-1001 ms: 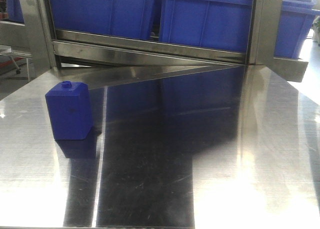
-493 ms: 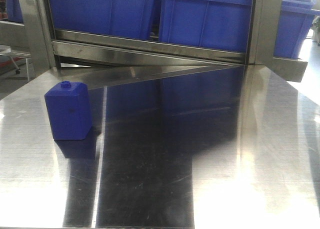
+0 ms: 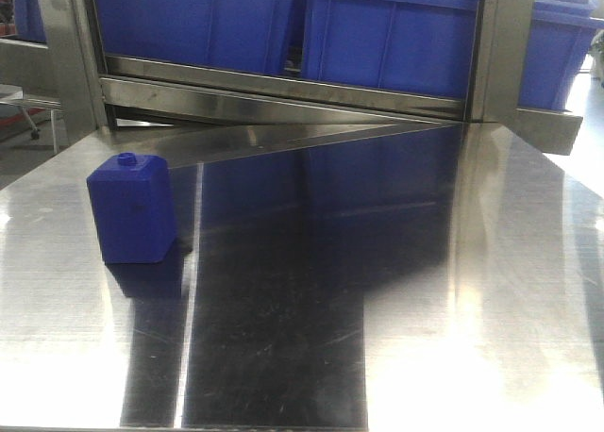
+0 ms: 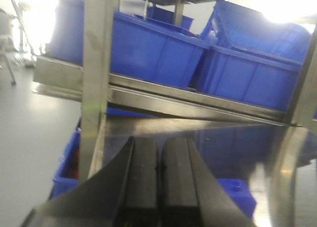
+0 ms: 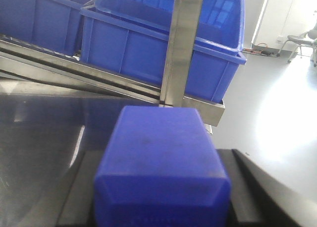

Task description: Pick and sort blue part to right shelf

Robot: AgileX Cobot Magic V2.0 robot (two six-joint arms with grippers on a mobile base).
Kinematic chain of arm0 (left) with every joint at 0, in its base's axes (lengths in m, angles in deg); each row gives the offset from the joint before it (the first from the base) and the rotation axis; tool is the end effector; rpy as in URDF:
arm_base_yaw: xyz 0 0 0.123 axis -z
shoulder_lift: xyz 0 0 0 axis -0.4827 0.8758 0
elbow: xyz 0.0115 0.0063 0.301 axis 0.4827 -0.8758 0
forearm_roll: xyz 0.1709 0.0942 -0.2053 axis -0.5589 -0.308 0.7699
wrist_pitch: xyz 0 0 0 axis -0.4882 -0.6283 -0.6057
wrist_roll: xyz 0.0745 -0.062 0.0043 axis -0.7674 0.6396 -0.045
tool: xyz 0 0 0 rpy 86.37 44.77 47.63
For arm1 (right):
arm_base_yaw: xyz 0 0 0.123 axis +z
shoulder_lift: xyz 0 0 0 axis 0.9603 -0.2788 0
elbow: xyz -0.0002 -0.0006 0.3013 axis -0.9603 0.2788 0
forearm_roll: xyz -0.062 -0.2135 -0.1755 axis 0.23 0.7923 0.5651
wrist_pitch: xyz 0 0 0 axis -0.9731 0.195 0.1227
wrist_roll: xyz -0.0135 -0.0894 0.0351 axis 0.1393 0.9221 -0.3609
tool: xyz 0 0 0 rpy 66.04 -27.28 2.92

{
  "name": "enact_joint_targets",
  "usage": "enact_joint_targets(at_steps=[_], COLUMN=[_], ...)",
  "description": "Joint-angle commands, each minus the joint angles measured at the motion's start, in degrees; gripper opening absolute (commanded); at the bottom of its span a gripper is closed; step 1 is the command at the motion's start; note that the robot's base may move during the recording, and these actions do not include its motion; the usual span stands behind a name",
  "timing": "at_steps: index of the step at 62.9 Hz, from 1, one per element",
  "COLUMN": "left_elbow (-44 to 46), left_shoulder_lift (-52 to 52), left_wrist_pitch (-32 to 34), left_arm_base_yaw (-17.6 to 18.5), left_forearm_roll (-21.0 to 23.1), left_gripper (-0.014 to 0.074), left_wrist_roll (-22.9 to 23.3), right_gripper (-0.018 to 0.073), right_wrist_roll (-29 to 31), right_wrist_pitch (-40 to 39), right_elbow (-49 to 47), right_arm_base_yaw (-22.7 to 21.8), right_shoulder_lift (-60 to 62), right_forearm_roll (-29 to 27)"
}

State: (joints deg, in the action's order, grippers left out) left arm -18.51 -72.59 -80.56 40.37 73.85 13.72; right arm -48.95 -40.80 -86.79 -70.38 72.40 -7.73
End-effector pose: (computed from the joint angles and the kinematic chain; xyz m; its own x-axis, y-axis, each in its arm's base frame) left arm 0.0925 -0.0190 0.2661 0.0023 -0.1435 -0.9896 0.2032 0.9691 -0.1401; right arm 0.0796 0.0045 0.2957 -0.0236 -0.0861 -0.9960 -0.0583 0.9947 -0.0846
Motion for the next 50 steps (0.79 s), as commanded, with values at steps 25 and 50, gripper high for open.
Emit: enact_joint_targets(at_steps=[25, 50], left_elbow=[16.81, 30.98], left_shoulder_lift=[22.42, 40.22], left_wrist_pitch=[-4.47, -19.51], left_arm_base_yaw=[2.04, 2.04], left_forearm_roll=[-0.43, -0.43], left_gripper=[0.0168, 0.065], left_wrist_roll=[2.13, 2.13], right_gripper=[0.0398, 0.0398], right_wrist_roll=[0.03, 0.03], right_wrist_pitch=[-5.14, -5.14], right_elbow=[-1.65, -1.65], right_arm_base_yaw=[-0.41, -0.41], right_shoulder_lift=[-0.47, -0.47], right_forearm_roll=[0.06, 0.06])
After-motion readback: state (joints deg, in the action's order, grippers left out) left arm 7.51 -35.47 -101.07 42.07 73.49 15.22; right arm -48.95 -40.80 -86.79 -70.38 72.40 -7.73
